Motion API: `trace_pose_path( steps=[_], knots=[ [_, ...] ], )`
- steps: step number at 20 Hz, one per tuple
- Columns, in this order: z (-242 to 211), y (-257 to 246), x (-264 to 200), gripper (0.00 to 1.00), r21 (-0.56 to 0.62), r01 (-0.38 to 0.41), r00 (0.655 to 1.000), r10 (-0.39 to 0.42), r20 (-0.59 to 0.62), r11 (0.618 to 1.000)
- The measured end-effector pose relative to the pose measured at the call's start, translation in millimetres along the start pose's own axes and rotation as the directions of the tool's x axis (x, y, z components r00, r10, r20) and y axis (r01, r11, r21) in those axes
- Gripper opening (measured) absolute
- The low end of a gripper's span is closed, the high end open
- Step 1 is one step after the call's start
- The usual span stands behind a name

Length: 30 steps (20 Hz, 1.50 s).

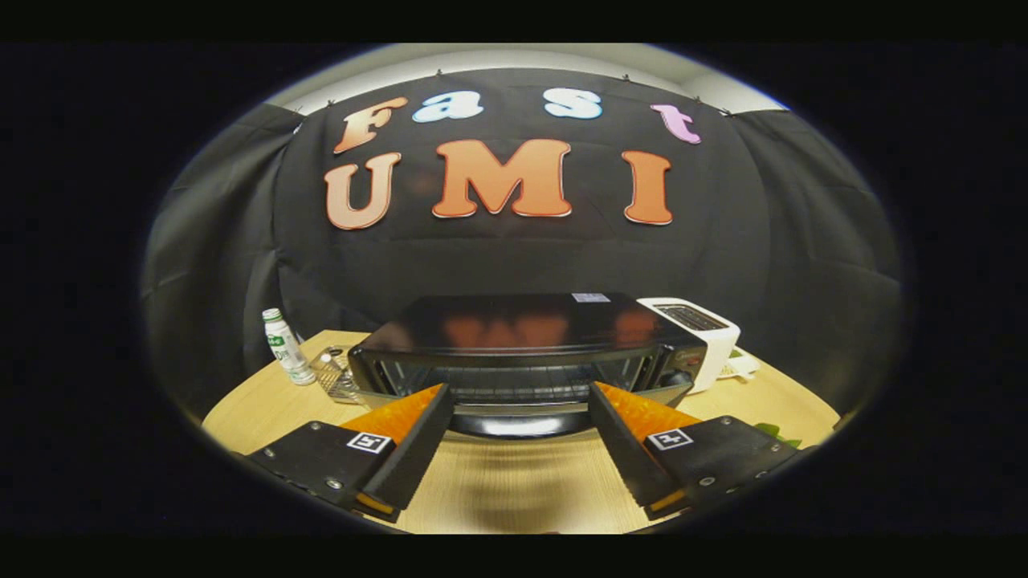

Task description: Open the toaster oven, put the food inside, and close the toaster oven door.

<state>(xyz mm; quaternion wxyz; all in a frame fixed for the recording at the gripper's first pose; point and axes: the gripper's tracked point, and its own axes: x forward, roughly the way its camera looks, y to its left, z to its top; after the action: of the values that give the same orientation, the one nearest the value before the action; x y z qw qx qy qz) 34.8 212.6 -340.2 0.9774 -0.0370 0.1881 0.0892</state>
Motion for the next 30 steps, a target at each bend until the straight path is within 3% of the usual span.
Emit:
trace_pose_path(
  steps=[14, 30],
  knots=[
    [-77.9, -0.8, -52.6, 0.99, -0.008, -0.011, 0.988, 0.01, -0.151, 1.0],
    [-150.1, -2.7, -63.2, 0.99, 0.018, -0.013, 0.953, 0.018, -0.304, 1.0]
  ],
)
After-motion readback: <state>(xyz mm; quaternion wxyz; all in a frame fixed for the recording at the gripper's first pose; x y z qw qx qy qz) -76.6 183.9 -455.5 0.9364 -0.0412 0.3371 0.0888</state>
